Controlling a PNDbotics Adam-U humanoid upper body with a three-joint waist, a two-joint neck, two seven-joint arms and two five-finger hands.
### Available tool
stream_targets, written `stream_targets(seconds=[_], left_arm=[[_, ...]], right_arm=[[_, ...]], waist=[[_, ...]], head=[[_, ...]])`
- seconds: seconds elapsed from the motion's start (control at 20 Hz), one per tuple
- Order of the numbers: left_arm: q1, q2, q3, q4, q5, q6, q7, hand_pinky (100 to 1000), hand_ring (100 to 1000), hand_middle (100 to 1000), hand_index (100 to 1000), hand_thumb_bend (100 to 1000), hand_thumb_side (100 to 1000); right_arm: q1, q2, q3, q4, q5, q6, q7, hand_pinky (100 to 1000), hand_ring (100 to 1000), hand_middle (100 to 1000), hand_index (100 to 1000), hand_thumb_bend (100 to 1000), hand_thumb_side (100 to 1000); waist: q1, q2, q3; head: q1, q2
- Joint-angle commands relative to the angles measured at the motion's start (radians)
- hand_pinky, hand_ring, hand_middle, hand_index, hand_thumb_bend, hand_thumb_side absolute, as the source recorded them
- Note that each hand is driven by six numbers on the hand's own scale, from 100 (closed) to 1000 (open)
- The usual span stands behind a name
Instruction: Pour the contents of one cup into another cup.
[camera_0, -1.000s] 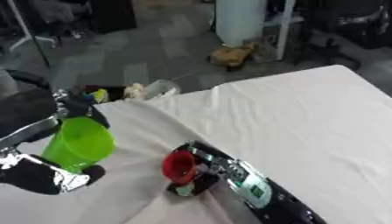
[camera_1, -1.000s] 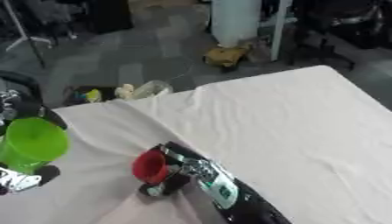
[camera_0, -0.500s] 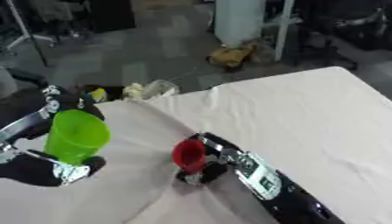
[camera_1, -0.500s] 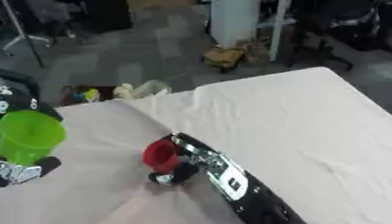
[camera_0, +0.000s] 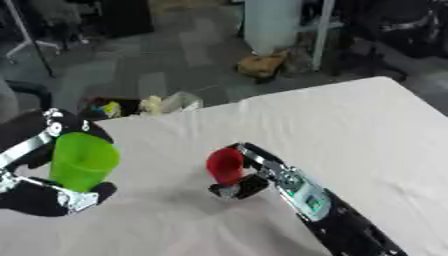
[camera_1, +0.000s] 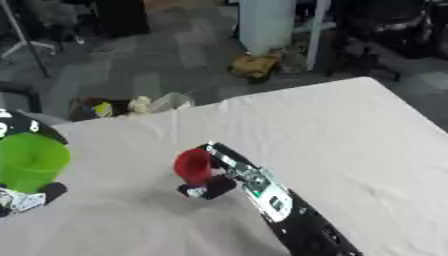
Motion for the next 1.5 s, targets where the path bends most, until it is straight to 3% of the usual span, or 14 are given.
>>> stream_targets(seconds=[0.05,0.15,0.2,0.25,0.3,0.4,0.75,0.8,0.85,1.05,1.3,1.5], left_arm=[[0.003,0.004,0.007,0.024,0.035,-0.013,0.054,141,100,127,701,153,222],[0.017,-0.003,0.006,0.041,0.066,-0.03,0.096,148,100,125,700,149,226],[0.023,-0.007,0.007,0.048,0.08,-0.037,0.118,150,100,125,700,148,225],[0.029,-0.013,0.012,0.051,0.096,-0.044,0.144,169,100,128,700,146,242],[0.035,-0.018,0.016,0.052,0.115,-0.05,0.172,174,100,130,697,161,234],[0.051,-0.029,0.029,0.05,0.156,-0.062,0.236,193,100,143,701,191,246],[0.132,-0.059,0.074,0.029,0.223,-0.132,0.435,414,106,301,743,295,280],[0.146,-0.064,0.083,0.026,0.219,-0.138,0.454,431,132,322,745,308,282],[0.159,-0.071,0.091,0.025,0.215,-0.142,0.474,464,189,372,758,385,306],[0.199,-0.089,0.105,0.039,0.196,-0.161,0.548,493,247,427,769,503,347],[0.204,-0.098,0.103,0.113,0.149,-0.18,0.624,504,269,448,771,509,355],[0.184,-0.101,0.093,0.201,0.127,-0.2,0.643,539,321,490,773,638,397]], right_arm=[[-0.004,-0.009,-0.018,0.02,0.025,-0.01,-0.019,653,838,182,468,179,170],[0.004,-0.007,-0.025,0.037,0.039,-0.025,-0.034,679,890,250,539,372,352],[0.008,-0.005,-0.028,0.044,0.044,-0.033,-0.043,685,897,260,550,401,378],[0.01,-0.004,-0.03,0.049,0.048,-0.045,-0.05,759,972,363,666,645,539],[0.011,-0.003,-0.031,0.053,0.051,-0.057,-0.056,797,1000,403,704,679,599],[0.014,-0.002,-0.034,0.059,0.058,-0.078,-0.07,822,1000,425,722,699,628],[0.022,-0.002,-0.044,0.078,0.087,-0.097,-0.108,833,1000,437,737,707,636],[0.022,-0.003,-0.046,0.079,0.088,-0.098,-0.111,833,1000,436,737,706,635],[0.022,-0.004,-0.049,0.079,0.088,-0.098,-0.115,830,1000,435,737,703,635],[0.025,-0.014,-0.06,0.074,0.082,-0.092,-0.13,825,1000,433,737,694,625],[0.04,-0.031,-0.075,0.066,0.078,-0.081,-0.15,823,1000,434,740,692,621],[0.047,-0.028,-0.081,0.068,0.078,-0.077,-0.159,822,1000,433,741,693,620]], waist=[[-0.001,-0.013,-0.002],[-0.002,-0.011,-0.004],[-0.002,-0.01,-0.005],[-0.004,-0.009,-0.007],[-0.005,-0.008,-0.008],[-0.007,-0.006,-0.01],[-0.021,0.0,-0.01],[-0.023,0.001,-0.011],[-0.026,0.002,-0.011],[-0.038,0.005,-0.015],[-0.051,0.01,-0.031],[-0.06,0.013,-0.046]], head=[[0.004,0.001],[0.005,0.0],[0.006,0.0],[0.007,-0.001],[0.008,-0.002],[0.008,-0.005],[0.008,-0.008],[0.008,-0.009],[0.008,-0.009],[0.008,-0.01],[0.012,-0.015],[0.021,-0.017]])
